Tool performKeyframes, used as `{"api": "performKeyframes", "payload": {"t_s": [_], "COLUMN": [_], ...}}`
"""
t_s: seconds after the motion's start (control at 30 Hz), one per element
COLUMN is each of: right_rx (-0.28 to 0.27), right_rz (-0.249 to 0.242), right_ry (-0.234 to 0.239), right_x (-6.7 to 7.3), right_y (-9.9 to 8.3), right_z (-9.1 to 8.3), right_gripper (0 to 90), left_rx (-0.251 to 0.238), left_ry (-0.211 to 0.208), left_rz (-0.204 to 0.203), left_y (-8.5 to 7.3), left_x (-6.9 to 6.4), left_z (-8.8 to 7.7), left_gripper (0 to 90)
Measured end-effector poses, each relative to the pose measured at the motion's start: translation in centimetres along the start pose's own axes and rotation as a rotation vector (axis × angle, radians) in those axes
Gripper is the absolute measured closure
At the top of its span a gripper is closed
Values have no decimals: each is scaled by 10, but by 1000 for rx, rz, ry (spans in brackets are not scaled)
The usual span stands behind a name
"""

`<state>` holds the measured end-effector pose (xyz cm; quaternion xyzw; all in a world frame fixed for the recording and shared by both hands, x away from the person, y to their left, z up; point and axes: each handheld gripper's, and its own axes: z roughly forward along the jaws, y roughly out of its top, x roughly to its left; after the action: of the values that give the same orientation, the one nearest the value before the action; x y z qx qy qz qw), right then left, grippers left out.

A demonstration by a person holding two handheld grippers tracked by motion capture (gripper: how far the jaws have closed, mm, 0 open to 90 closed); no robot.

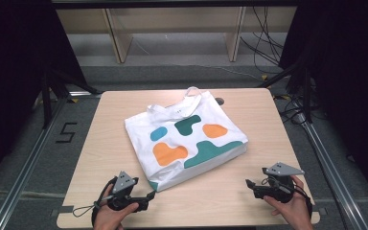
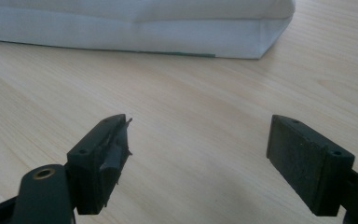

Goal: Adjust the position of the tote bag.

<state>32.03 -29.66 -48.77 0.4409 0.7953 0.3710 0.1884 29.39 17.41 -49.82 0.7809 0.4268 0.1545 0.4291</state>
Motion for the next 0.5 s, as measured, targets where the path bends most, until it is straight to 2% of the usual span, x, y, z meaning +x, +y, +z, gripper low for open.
{"api": "performKeyframes", "payload": {"t_s": [0.07,0.1,0.13,0.17,0.2,0.23,0.27,0.37,0.4,0.43,0.47,0.5], "right_rx": [-1,15,13,2,-1,23,6,6,16,0,8,-3], "right_rz": [2,44,38,-1,-22,42,-5,-16,31,14,16,-11], "right_ry": [-2,-4,-3,-2,6,4,15,9,7,8,1,3], "right_x": [0,3,3,0,-1,4,0,1,5,4,4,1], "right_y": [0,0,0,0,0,0,1,1,0,1,1,1], "right_z": [0,-1,-1,0,1,-1,1,1,-1,1,-1,0], "right_gripper": [228,230,230,231,233,233,234,238,242,243,243,243], "left_rx": [21,-1,11,-20,-22,-32,-29,-12,-19,-25,-29,-24], "left_ry": [-14,-26,-30,-35,-47,-47,-43,-48,-49,-50,-49,-44], "left_rz": [-3,-38,-26,-64,-62,-68,-66,-81,-97,-93,-94,-93], "left_y": [-1,-1,-1,-1,-1,-1,-1,-1,-1,-1,0,1], "left_x": [2,1,3,1,3,3,4,6,6,6,7,7], "left_z": [0,2,1,2,1,1,1,1,1,1,1,0], "left_gripper": [184,184,185,190,196,200,201,241,257,270,272,277]}}
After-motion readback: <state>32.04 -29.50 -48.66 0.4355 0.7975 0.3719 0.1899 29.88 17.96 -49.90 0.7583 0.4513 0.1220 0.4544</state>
